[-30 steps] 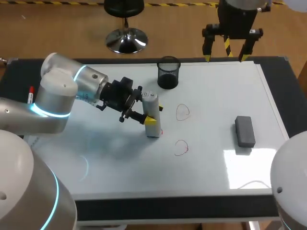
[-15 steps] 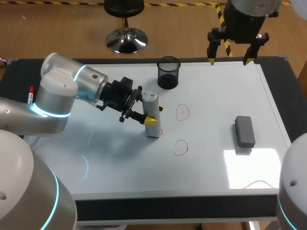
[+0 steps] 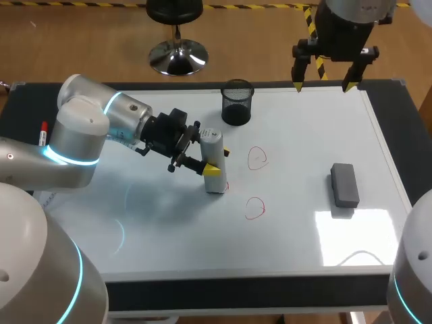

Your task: Pick up the inspection probe, press it on each red-marked spot on the whiteboard one by one, put down the probe, pick up the eraser, and wipe off all the red marks.

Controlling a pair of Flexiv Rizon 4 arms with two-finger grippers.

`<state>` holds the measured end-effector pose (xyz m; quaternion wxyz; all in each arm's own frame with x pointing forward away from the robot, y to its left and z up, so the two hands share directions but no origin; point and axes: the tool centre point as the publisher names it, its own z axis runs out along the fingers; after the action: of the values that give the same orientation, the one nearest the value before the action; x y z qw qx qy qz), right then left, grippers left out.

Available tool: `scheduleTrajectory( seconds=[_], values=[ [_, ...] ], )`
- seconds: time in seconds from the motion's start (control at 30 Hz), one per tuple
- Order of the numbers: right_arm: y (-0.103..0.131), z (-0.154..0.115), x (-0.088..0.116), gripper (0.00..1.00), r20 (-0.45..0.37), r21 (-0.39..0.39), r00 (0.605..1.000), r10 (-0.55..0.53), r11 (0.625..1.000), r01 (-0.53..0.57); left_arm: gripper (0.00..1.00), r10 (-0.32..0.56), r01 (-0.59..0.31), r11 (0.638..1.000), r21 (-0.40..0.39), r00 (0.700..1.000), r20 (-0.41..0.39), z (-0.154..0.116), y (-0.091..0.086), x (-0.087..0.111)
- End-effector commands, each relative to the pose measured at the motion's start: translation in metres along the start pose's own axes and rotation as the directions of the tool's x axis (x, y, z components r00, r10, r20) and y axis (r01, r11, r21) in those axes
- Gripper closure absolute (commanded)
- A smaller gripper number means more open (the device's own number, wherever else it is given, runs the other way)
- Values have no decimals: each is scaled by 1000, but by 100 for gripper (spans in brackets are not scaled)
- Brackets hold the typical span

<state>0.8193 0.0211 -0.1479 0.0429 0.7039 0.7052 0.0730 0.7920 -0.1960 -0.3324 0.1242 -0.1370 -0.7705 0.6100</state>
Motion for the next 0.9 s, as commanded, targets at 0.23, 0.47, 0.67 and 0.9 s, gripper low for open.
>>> scheduleTrajectory(
  seconds=[0.23,0.47,0.67,0.9],
  values=[
    [-21,-4,-10,0,-7,-11,1000,14,1000,-14,100,-1,1,1000,2,1000,-1,3,16,1],
    [-46,-1,-19,0,-18,-11,999,28,1000,-29,100,-1,1,1000,2,1000,-1,3,16,1],
    [-63,8,-26,0,-7,2,1000,19,1000,-19,100,-1,1,1000,2,1000,-1,3,16,1],
    [-75,21,-37,0,-4,38,1000,11,999,-11,100,-1,1,1000,2,1000,-1,3,16,1]
  ],
)
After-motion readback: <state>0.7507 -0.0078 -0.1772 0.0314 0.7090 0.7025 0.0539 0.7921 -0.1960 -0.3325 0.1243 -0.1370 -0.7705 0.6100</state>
